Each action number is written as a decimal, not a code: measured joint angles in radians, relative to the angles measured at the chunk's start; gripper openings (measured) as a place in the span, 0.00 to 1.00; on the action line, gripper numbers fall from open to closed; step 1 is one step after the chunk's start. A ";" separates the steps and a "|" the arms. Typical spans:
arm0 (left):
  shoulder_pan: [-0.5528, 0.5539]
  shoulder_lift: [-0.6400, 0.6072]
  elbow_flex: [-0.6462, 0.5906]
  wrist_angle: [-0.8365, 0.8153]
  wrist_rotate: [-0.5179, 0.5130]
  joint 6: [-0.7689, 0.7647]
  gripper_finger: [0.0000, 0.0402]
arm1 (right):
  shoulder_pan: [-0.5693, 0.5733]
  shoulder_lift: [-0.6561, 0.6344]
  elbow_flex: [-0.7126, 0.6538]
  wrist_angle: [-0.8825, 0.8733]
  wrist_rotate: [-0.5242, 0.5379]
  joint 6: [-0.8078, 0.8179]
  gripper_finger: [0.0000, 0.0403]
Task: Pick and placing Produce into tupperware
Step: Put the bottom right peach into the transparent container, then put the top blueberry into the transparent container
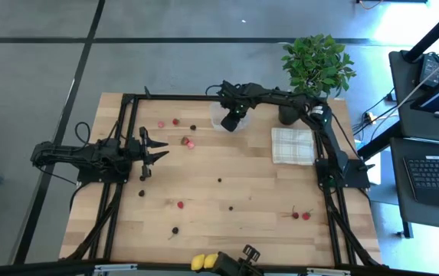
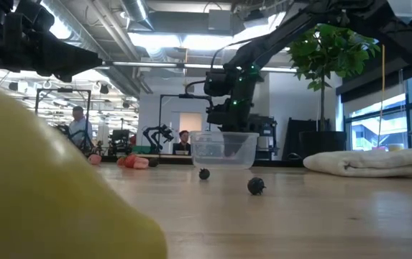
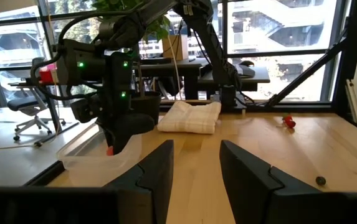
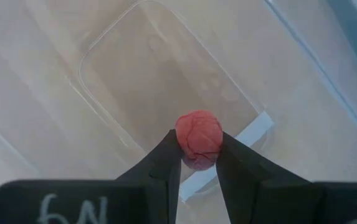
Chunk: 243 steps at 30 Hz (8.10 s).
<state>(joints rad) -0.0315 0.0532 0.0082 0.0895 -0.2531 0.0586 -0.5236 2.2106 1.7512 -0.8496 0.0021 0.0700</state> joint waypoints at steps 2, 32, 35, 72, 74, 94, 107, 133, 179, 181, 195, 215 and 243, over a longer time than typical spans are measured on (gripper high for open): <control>0.000 0.000 0.000 0.000 0.000 0.000 0.31 | 0.000 0.001 0.000 -0.001 0.002 0.000 0.23; 0.000 0.000 0.000 0.000 0.000 0.001 0.31 | -0.002 0.001 0.000 0.019 0.004 -0.003 0.35; 0.000 0.000 0.000 0.000 0.000 0.002 0.31 | -0.002 0.002 0.000 0.019 0.004 -0.016 0.35; 0.000 0.000 0.000 -0.011 0.000 0.001 0.31 | 0.364 -0.004 0.493 -0.533 -0.034 -0.128 0.35; 0.000 0.000 0.000 -0.024 0.000 0.001 0.31 | 0.409 -0.006 0.493 -0.530 -0.033 -0.128 0.35; 0.000 0.000 0.000 -0.041 0.009 -0.005 0.31 | 0.612 -0.014 0.493 -0.385 -0.023 -0.076 0.35; 0.000 0.000 0.000 -0.041 0.009 -0.005 0.31 | 0.620 -0.016 0.459 -0.360 0.041 -0.108 0.35; 0.000 0.000 0.000 -0.037 0.008 -0.005 0.31 | 0.618 -0.610 -0.864 1.059 0.022 -0.157 0.35; 0.000 0.000 0.000 -0.037 0.007 0.003 0.31 | 0.612 -0.197 -1.029 1.771 0.031 -0.047 0.35; 0.000 0.000 0.000 -0.037 0.007 0.003 0.31 | 0.606 -0.197 -1.010 1.726 0.031 -0.044 0.35; 0.000 0.000 0.000 -0.037 0.007 0.004 0.31 | 0.594 -0.197 -0.979 1.627 0.027 -0.024 0.35; 0.000 0.000 0.000 -0.038 0.007 0.004 0.31 | 0.594 -0.124 -0.958 1.639 -0.033 0.024 0.35; 0.000 0.000 0.000 -0.038 0.007 0.002 0.31 | 0.588 -0.115 -0.972 1.576 -0.056 0.055 0.22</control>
<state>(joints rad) -0.0315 0.0528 0.0082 0.0513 -0.2462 0.0608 0.0647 2.0954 0.7795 0.7266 -0.0542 0.1249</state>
